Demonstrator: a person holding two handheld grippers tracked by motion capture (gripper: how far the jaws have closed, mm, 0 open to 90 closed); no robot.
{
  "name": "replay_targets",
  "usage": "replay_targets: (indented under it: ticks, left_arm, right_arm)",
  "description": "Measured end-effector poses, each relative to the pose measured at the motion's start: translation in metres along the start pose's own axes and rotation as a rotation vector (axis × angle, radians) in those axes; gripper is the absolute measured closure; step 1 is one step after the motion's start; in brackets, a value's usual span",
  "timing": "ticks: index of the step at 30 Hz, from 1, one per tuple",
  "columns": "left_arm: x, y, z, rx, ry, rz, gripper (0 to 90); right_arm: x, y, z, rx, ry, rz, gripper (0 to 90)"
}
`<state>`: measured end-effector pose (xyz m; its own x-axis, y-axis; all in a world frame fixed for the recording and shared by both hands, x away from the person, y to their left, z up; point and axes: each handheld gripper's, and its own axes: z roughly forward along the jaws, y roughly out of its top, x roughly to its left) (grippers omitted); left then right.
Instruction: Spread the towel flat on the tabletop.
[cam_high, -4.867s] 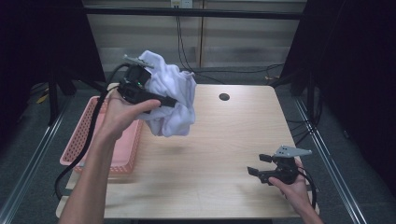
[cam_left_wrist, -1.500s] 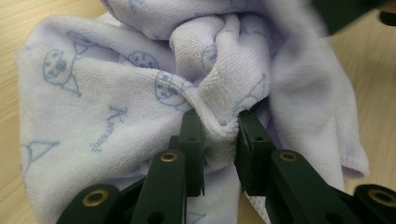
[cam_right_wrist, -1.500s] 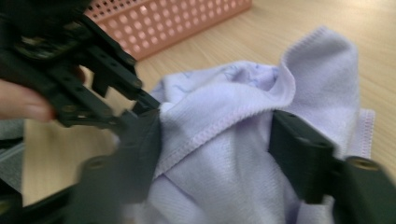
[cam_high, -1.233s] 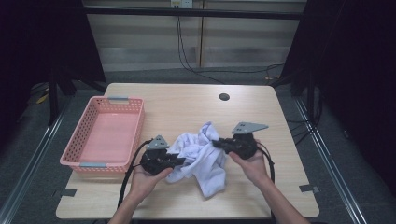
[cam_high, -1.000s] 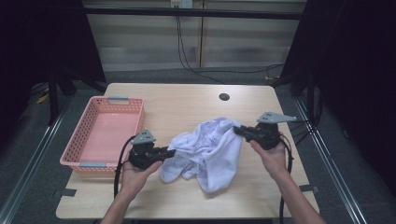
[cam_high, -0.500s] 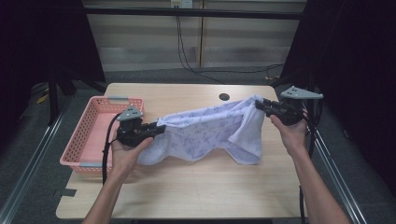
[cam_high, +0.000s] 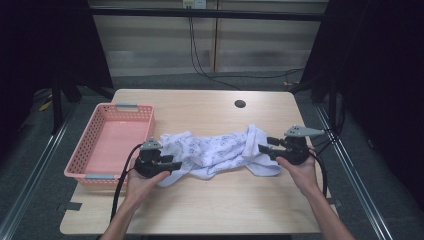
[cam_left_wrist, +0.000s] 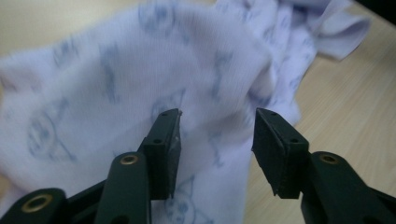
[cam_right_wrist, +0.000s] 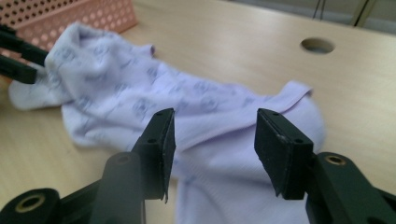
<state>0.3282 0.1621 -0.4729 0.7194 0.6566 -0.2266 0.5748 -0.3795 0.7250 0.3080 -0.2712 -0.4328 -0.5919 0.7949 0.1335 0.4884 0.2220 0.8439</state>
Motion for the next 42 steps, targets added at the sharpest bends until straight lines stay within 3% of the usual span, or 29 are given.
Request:
replay_targets:
  ticks: [1,2,6,7,9,10,11,13,15,18,19,20,21,22,23,24,27,28,30,33,35,36,37,38,39,42]
  left_arm:
    - [0.000,0.000,0.000,0.000,0.000,0.000,51.6]
    - [-0.003,-0.002,0.005,0.043,0.042,0.025,51.6]
    - [-0.012,-0.001,0.014,0.076,0.028,0.045,54.9]
    - [-0.015,-0.002,0.016,0.093,0.045,0.080,54.9]
    - [-0.015,-0.006,0.023,0.151,0.067,0.085,61.0]
    - [-0.015,-0.008,0.025,0.142,0.072,0.100,67.8]
    - [-0.014,-0.008,0.025,0.141,0.058,0.087,71.0]
    - [-0.019,-0.008,0.025,0.156,0.062,0.117,78.4]
    - [-0.023,-0.009,0.027,0.152,0.025,0.089,79.3]
    - [-0.041,-0.011,0.032,0.158,-0.070,0.088,79.6]
    - [-0.046,-0.011,0.034,0.165,-0.090,0.083,79.6]
    - [-0.063,-0.011,0.039,0.178,-0.135,0.103,79.5]
    - [-0.063,-0.011,0.039,0.178,-0.135,0.103,79.5]
    - [-0.083,-0.012,0.045,0.185,-0.196,0.119,79.4]
    - [-0.095,-0.014,0.050,0.189,-0.222,0.130,79.4]
    - [-0.095,-0.014,0.050,0.189,-0.222,0.130,79.2]
    - [-0.118,-0.009,0.051,0.185,-0.254,0.183,77.7]
    - [-0.119,-0.007,0.049,0.165,-0.281,0.177,76.1]
    - [-0.116,-0.003,0.039,0.130,-0.277,0.169,72.4]
    - [-0.101,-0.003,0.023,0.072,-0.261,0.126,63.3]
    - [-0.088,-0.003,0.012,0.031,-0.263,0.091,60.7]
    - [-0.081,-0.004,0.008,0.014,-0.265,0.072,58.4]
    - [-0.075,-0.003,0.001,-0.011,-0.245,0.059,56.1]
    - [-0.075,-0.003,0.001,-0.011,-0.245,0.059,55.6]
    - [-0.071,-0.002,-0.003,-0.029,-0.233,0.057,55.6]
    - [-0.065,-0.003,-0.009,-0.058,-0.213,0.046,55.0]
  right_arm:
    - [0.000,0.000,0.000,0.000,0.000,0.000,48.2]
    - [0.002,-0.004,0.001,0.007,0.006,-0.002,48.1]
    - [0.013,-0.019,0.004,0.029,0.054,0.009,47.8]
    - [0.015,-0.021,0.004,0.030,0.063,0.013,47.6]
    - [0.021,-0.024,0.006,0.036,0.087,0.013,47.2]
    - [0.023,-0.025,0.008,0.038,0.101,0.008,47.2]
    - [0.027,-0.026,0.010,0.041,0.109,0.007,46.8]
    - [0.035,-0.028,0.016,0.052,0.135,-0.001,46.5]
    - [0.044,-0.030,0.021,0.071,0.163,-0.016,46.3]
    - [0.060,-0.034,0.031,0.099,0.223,-0.030,46.3]
    - [0.060,-0.034,0.031,0.099,0.223,-0.030,46.3]
    - [0.067,-0.035,0.034,0.115,0.244,-0.044,46.3]
    - [0.067,-0.035,0.034,0.115,0.244,-0.044,46.3]
    - [0.072,-0.037,0.034,0.126,0.255,-0.052,46.3]
    - [0.073,-0.038,0.032,0.122,0.259,-0.048,46.3]
    - [0.073,-0.038,0.032,0.122,0.259,-0.048,46.3]
    - [0.077,-0.042,0.028,0.132,0.275,-0.057,47.5]
    - [0.078,-0.045,0.028,0.140,0.269,-0.069,47.4]
    - [0.078,-0.050,0.033,0.166,0.273,-0.085,47.7]
    - [0.080,-0.058,0.047,0.233,0.246,-0.126,47.8]
    - [0.084,-0.060,0.050,0.236,0.228,-0.151,50.2]
    - [0.085,-0.060,0.052,0.233,0.227,-0.160,54.8]
    - [0.086,-0.059,0.053,0.247,0.219,-0.179,75.6]
    - [0.086,-0.059,0.053,0.247,0.219,-0.179,75.6]
    - [0.085,-0.059,0.053,0.254,0.211,-0.184,81.9]
    - [0.067,-0.052,0.042,0.214,0.193,-0.128,86.4]
